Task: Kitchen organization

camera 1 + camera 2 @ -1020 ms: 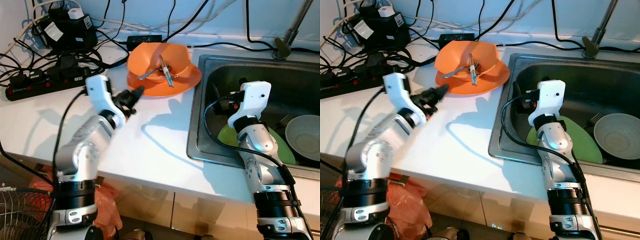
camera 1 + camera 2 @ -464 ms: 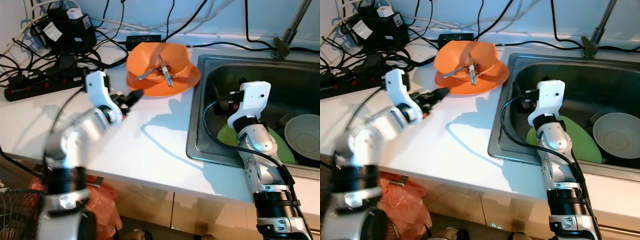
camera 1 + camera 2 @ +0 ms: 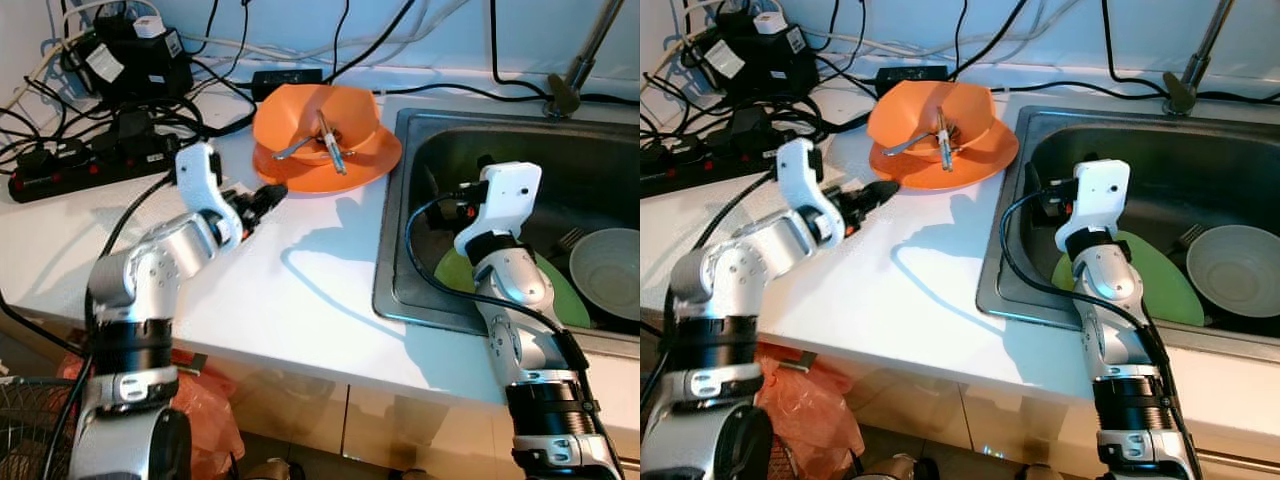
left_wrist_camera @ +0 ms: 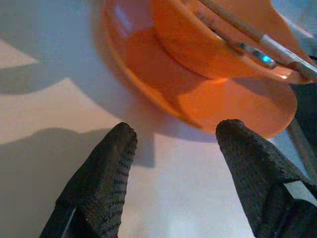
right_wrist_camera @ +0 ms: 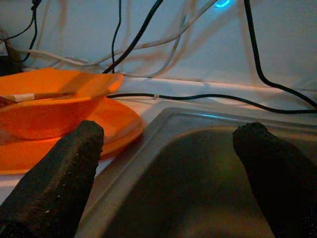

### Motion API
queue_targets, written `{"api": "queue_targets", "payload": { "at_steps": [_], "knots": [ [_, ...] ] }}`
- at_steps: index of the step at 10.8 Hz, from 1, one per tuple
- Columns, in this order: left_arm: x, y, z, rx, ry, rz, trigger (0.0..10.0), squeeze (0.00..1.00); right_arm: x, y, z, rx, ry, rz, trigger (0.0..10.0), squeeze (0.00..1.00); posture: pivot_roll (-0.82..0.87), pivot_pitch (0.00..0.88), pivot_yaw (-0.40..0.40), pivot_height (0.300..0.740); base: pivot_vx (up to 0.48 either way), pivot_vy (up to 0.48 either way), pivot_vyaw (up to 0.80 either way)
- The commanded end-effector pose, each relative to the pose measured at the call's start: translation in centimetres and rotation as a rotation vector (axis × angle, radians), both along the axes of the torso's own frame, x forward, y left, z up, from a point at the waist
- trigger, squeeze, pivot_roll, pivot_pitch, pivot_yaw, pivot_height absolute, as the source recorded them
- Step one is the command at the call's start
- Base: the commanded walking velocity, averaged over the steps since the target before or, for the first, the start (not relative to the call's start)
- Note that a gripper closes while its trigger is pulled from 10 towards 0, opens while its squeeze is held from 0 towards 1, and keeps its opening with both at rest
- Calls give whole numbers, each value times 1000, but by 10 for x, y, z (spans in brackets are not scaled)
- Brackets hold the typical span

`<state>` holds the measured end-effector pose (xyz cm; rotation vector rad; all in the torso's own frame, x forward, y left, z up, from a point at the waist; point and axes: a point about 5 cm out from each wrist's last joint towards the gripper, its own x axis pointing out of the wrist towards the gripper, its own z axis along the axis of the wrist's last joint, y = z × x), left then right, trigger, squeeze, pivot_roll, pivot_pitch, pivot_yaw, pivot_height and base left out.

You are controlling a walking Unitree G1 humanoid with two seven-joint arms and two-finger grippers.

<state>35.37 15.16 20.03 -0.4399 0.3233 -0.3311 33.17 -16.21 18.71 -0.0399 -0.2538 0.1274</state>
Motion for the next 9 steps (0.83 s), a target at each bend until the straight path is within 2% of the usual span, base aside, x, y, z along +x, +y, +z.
{"api": "queue_targets", "payload": {
  "at_steps": [1, 3, 5, 9],
  "knots": [
    [2, -2, 1, -17, 9, -21, 10000, 0, -2, 2, -2, -1, 11, 5, 10000, 0, 38, 128, 118, 740, 0, 0, 0],
    [5, -9, -1, -60, 16, -35, 10000, 0, -2, 3, -3, 1, 12, 6, 10000, 0, 35, 130, 118, 740, 0, 0, 0],
    [9, -14, 0, -58, 22, -44, 10000, 0, -3, 3, -2, 0, 13, 4, 10000, 0, 30, 133, 118, 740, 0, 0, 0],
    [20, -12, 3, -69, 27, 28, 10000, 0, -3, 3, -3, -1, 14, 5, 10000, 0, 23, 137, 117, 740, 0, 0, 0]
  ]
}}
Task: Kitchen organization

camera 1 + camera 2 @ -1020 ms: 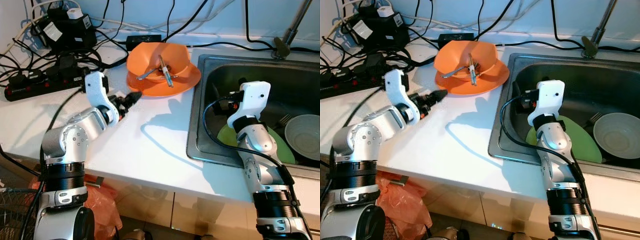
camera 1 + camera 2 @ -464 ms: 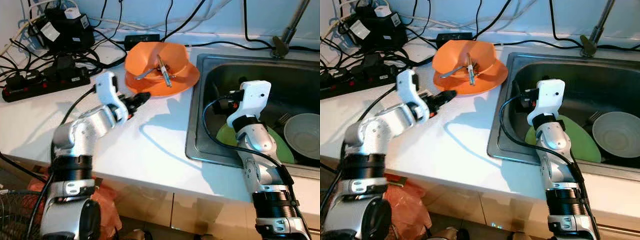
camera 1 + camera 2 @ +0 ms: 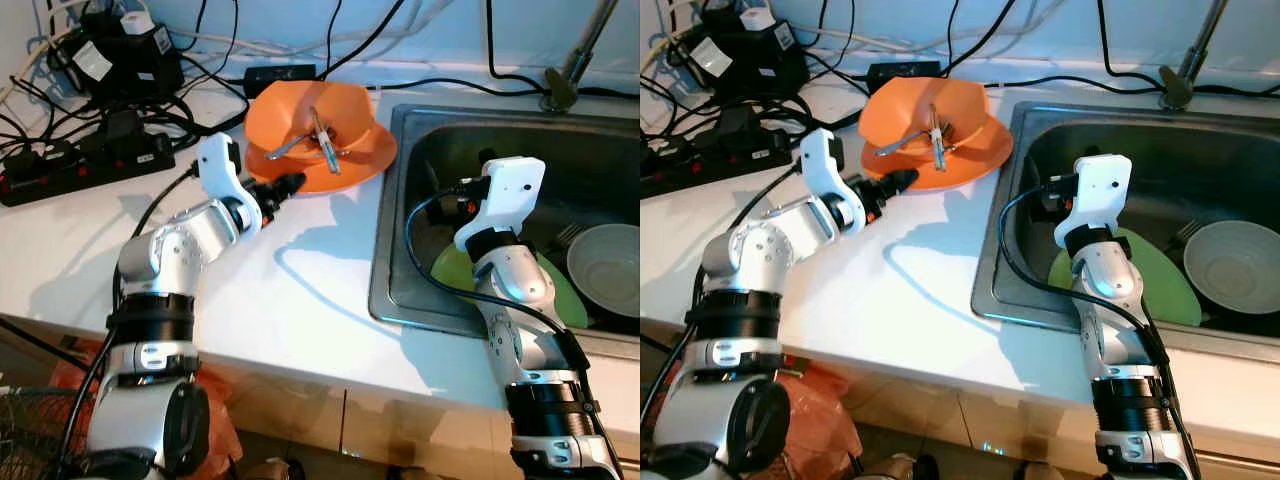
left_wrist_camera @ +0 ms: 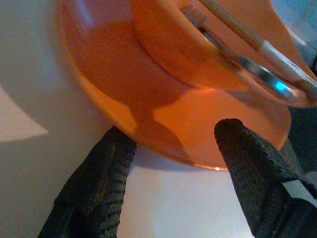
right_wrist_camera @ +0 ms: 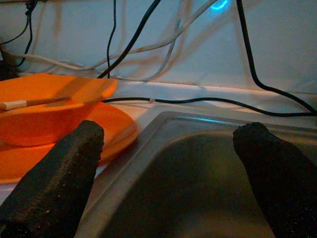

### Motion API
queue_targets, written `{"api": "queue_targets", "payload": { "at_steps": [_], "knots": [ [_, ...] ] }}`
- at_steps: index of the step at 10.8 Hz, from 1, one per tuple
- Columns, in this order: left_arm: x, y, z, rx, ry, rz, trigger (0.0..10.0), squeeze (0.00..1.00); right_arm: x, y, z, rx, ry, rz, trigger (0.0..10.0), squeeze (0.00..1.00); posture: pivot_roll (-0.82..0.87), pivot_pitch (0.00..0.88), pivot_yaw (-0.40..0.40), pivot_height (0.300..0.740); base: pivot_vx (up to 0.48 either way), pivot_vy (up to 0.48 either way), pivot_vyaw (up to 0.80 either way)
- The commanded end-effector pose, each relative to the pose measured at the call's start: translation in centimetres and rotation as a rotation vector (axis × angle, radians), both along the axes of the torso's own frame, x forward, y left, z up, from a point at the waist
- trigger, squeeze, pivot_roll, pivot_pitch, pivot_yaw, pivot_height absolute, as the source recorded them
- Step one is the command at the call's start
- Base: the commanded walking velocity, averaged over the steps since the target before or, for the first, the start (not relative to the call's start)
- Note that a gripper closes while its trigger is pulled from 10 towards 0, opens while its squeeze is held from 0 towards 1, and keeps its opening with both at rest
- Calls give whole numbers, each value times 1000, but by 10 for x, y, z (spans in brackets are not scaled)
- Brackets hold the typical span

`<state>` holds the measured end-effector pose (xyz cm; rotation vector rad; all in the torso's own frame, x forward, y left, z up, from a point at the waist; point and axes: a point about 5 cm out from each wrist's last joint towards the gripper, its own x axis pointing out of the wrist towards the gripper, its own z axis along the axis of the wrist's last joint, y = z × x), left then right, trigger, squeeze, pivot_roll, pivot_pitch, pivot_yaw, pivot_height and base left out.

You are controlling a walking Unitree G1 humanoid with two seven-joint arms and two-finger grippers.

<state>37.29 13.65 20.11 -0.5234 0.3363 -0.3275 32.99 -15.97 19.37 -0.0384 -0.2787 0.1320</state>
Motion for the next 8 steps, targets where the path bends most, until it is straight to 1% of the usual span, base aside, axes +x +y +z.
{"api": "queue_targets", "payload": {
  "at_steps": [1, 6, 7, 8],
  "knots": [
    [3, 4, 1, 10, 8, 33, 10000, 0, -2, 1, -9, -4, 39, 0, 10000, 0, 22, 136, 117, 740, 0, 0, 0],
    [11, -5, -4, 5, 26, 57, 10000, 0, -3, 3, -8, -4, 40, 9, 10000, 0, 12, 136, 116, 740, 0, 0, 0],
    [15, -12, -6, 6, 31, 64, 10000, 0, -3, 5, -9, -3, 40, 13, 10000, 0, 5, 133, 117, 740, 0, 0, 0],
    [17, -15, -6, 7, 32, 65, 10000, 0, -4, 6, -8, -2, 40, 15, 10000, 0, 2, 133, 118, 740, 0, 0, 0]
  ]
}}
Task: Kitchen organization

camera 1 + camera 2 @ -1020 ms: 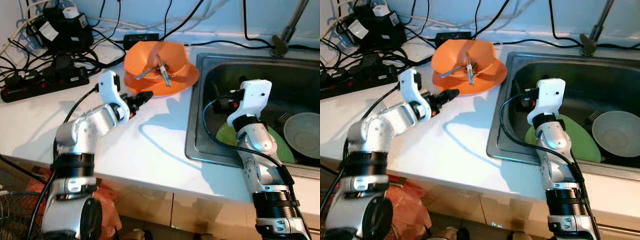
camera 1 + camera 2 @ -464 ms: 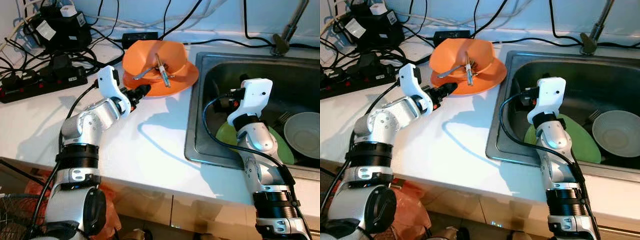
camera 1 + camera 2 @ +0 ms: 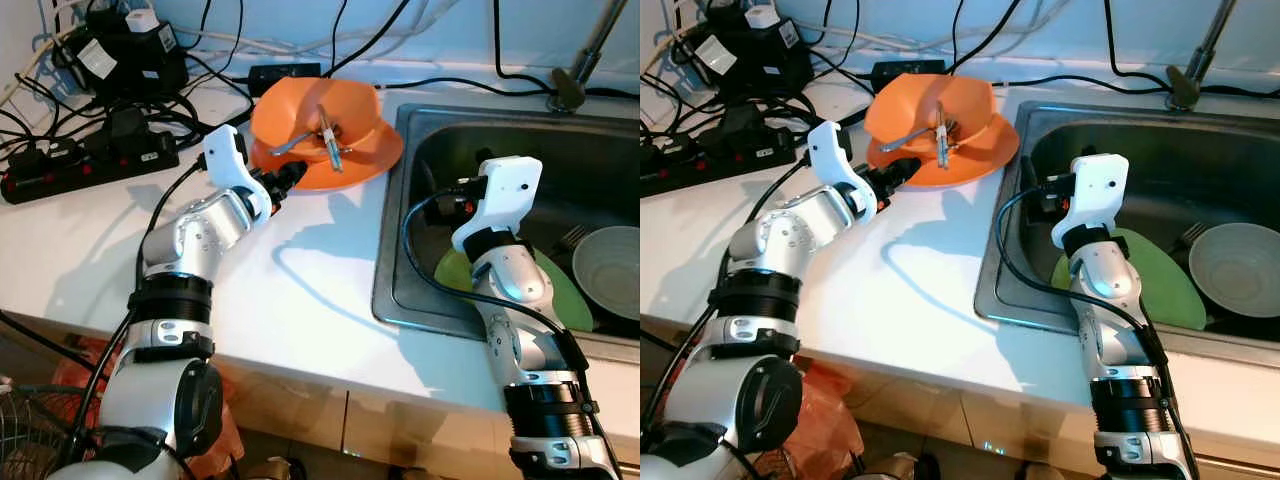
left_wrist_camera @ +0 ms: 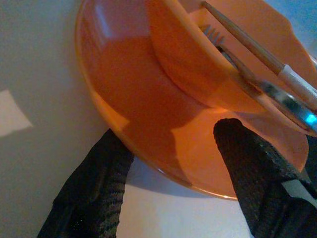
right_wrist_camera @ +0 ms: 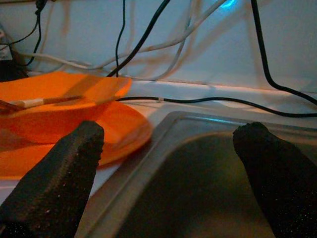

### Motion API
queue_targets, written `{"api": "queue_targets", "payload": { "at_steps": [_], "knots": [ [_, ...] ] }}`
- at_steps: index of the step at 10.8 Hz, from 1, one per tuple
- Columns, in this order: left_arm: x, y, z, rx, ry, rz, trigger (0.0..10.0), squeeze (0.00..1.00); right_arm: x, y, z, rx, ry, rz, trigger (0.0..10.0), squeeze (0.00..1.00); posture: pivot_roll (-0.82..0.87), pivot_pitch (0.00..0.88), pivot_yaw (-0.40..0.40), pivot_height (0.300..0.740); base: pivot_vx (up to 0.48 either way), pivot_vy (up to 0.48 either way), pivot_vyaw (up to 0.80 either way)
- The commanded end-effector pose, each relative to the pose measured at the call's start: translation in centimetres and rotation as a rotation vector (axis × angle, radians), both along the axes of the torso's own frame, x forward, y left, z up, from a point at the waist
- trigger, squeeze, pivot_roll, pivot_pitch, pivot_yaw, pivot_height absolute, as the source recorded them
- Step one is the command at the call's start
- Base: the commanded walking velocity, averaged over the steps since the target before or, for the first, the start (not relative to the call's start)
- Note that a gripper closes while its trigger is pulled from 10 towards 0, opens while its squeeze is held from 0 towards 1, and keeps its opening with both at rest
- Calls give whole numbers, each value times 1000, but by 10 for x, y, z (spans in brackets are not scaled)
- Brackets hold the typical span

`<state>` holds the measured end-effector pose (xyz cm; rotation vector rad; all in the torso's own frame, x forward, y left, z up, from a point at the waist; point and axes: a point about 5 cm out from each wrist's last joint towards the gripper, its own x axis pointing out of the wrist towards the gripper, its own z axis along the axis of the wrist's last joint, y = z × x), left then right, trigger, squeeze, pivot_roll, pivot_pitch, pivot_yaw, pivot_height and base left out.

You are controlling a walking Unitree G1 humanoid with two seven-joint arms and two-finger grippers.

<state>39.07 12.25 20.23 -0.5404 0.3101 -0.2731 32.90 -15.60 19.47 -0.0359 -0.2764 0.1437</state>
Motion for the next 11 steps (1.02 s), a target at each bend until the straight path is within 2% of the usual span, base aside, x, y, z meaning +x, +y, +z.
{"api": "queue_targets", "payload": {
  "at_steps": [1, 2, 3, 8, 11],
  "knots": [
    [1, -4, -8, 16, 42, 6, 10000, 0, -3, 2, -9, -3, 37, 3, 10000, 0, 2, 133, 118, 740, 0, 0, 0],
    [3, -8, -7, 8, 38, -1, 10000, 0, -3, 1, -9, -4, 36, 2, 10000, 0, 2, 133, 118, 740, 0, 0, 0],
    [4, -9, -7, 10, 35, -1, 0, 0, -3, 1, -9, -4, 36, -1, 10000, 0, -6, 135, 120, 740, 0, 0, 0],
    [4, -4, -10, 12, 37, 13, 0, 0, -3, 2, -10, 1, 42, 0, 10000, 0, 7, 141, 118, 740, 0, 0, 0],
    [2, -6, -13, 4, 45, 8, 0, 0, -3, 2, -10, 1, 42, -2, 10000, 0, 6, 140, 118, 740, 0, 0, 0]
  ]
}}
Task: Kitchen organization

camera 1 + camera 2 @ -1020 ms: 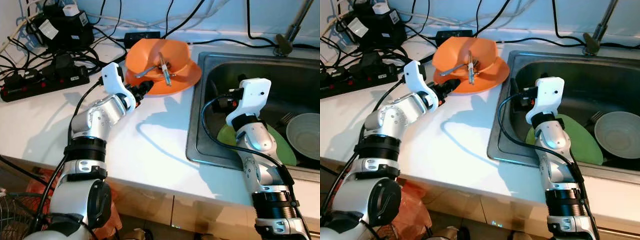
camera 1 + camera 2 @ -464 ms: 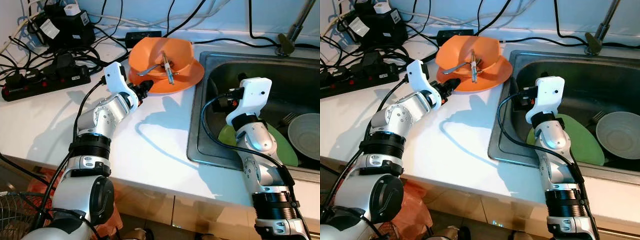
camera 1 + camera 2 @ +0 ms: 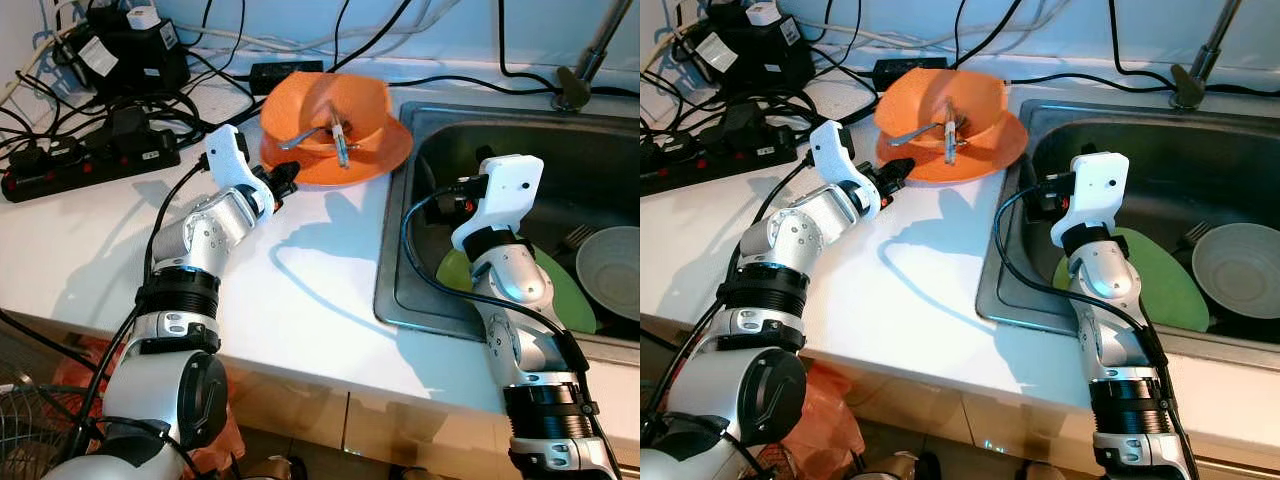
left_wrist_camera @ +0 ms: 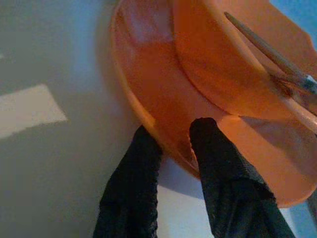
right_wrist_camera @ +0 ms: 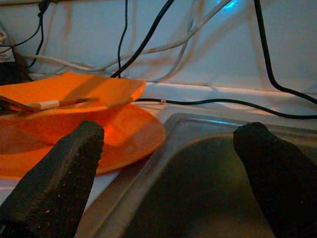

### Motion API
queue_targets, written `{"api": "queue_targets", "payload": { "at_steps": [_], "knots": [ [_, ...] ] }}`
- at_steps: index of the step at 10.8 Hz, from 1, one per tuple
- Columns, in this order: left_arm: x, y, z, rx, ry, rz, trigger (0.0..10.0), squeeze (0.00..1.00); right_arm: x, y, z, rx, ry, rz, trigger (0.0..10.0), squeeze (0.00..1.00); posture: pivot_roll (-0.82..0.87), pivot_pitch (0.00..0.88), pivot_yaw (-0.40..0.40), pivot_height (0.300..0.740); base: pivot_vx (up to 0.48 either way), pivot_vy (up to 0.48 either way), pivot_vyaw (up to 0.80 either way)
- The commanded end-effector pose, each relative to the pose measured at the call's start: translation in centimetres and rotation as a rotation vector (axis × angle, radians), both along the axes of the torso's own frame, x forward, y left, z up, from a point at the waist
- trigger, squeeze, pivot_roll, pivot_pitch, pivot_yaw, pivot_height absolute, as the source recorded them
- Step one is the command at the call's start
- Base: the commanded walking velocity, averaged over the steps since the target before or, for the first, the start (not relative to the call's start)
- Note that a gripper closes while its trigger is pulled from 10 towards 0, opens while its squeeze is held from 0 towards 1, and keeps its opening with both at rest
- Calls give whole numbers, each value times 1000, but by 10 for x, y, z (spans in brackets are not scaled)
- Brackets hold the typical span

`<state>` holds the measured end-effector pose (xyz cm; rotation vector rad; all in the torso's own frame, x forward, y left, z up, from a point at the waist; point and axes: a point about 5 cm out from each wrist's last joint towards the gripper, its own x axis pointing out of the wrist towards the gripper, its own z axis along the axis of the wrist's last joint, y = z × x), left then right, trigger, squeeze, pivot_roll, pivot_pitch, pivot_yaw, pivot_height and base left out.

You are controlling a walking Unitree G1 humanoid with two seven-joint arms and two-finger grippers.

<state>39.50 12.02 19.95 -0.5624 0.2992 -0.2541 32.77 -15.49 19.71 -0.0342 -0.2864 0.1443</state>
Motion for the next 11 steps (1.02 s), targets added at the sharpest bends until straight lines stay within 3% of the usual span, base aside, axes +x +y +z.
{"api": "queue_targets", "payload": {
  "at_steps": [1, 3, 4, 7, 9, 11],
  "knots": [
    [-3, -4, -11, 21, 51, -17, 0, 0, -1, 1, -12, -1, 51, -3, 10000, 0, 7, 139, 117, 740, 0, 0, 0],
    [-7, -3, -15, 19, 61, -16, 0, 0, -1, 1, -12, -2, 53, -1, 10000, 0, 10, 141, 116, 740, 0, 0, 0],
    [-12, 1, -18, 27, 71, -7, 10000, 0, -1, 1, -13, -3, 54, -3, 10000, 0, 16, 143, 115, 740, 0, 0, 0],
    [-31, 20, -33, 12, 124, 59, 10000, 0, 0, 0, -13, -4, 55, 2, 10000, 0, 37, 143, 110, 740, 0, 0, 0],
    [-53, 30, -38, 15, 155, 106, 10000, 0, 2, 0, -13, -7, 56, 10, 10000, 0, 66, 145, 105, 740, 0, 0, 0],
    [-77, 29, -39, 14, 170, 106, 10000, 0, 4, 2, -13, -10, 58, 27, 10000, 0, 90, 145, 95, 740, 0, 0, 0]
  ]
}}
